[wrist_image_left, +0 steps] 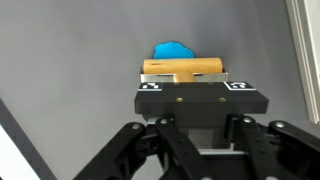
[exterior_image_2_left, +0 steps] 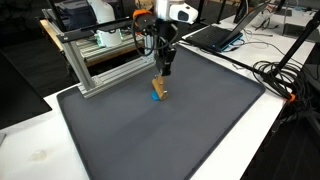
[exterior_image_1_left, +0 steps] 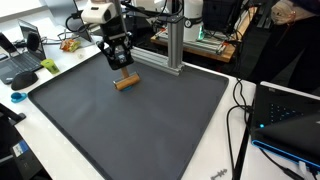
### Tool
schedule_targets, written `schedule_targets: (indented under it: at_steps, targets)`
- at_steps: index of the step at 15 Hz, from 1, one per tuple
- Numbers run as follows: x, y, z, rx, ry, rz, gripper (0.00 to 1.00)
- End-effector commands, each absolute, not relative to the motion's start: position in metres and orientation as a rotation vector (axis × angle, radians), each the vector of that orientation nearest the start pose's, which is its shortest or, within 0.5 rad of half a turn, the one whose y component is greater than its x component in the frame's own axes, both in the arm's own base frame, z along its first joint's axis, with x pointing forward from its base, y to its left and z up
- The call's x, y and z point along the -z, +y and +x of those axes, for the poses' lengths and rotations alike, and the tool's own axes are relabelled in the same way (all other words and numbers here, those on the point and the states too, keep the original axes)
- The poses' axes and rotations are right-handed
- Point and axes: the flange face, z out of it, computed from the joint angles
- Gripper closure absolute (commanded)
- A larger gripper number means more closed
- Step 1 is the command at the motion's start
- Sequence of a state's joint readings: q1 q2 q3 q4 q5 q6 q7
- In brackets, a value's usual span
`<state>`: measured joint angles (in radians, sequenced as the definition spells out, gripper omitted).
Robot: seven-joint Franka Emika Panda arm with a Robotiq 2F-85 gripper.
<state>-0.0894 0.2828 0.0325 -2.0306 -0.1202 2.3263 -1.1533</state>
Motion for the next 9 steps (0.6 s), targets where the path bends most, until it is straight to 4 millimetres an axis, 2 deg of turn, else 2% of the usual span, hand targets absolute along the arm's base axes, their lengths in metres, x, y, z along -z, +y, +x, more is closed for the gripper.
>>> schedule_targets:
  at_steps: [1,9]
  targets:
    - [-0.2802,-0.0342,0.5982,-0.057,-1.831,-2.634,0.78]
    - [-0.2828,-0.0280,0.5971,-0.047,-1.844,-2.606,0.78]
